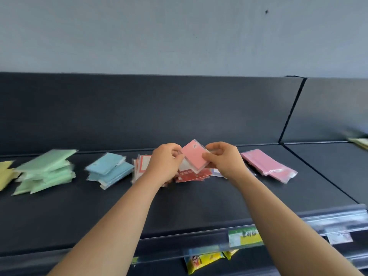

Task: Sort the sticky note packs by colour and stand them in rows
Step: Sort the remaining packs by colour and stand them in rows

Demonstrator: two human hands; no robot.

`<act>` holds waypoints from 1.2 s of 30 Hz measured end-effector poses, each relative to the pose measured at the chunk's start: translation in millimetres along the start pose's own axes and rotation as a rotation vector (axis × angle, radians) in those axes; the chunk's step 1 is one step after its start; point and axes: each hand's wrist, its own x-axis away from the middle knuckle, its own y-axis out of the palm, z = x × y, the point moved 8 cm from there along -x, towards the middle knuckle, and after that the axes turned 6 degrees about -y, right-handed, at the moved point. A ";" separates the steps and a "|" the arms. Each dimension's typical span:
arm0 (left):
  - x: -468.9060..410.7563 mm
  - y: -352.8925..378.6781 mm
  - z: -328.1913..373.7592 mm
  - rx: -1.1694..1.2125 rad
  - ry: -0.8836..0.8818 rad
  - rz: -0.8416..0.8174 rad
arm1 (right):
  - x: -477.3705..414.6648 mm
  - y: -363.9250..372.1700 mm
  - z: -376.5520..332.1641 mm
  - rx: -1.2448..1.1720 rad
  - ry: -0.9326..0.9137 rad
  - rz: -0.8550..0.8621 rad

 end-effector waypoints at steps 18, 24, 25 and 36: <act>-14.2 198.6 115.9 -0.007 -0.104 -0.045 | -48.6 -188.8 87.2 0.418 -0.097 -0.075; -13.8 200.0 121.4 -0.144 -0.085 0.014 | -53.9 -194.6 100.4 0.466 -0.142 -0.110; -14.5 199.0 124.4 -0.157 -0.072 0.031 | -54.3 -197.2 99.1 0.474 -0.157 -0.099; -19.3 246.3 200.3 -0.233 0.212 0.002 | -50.3 -270.9 110.2 0.704 -0.152 0.026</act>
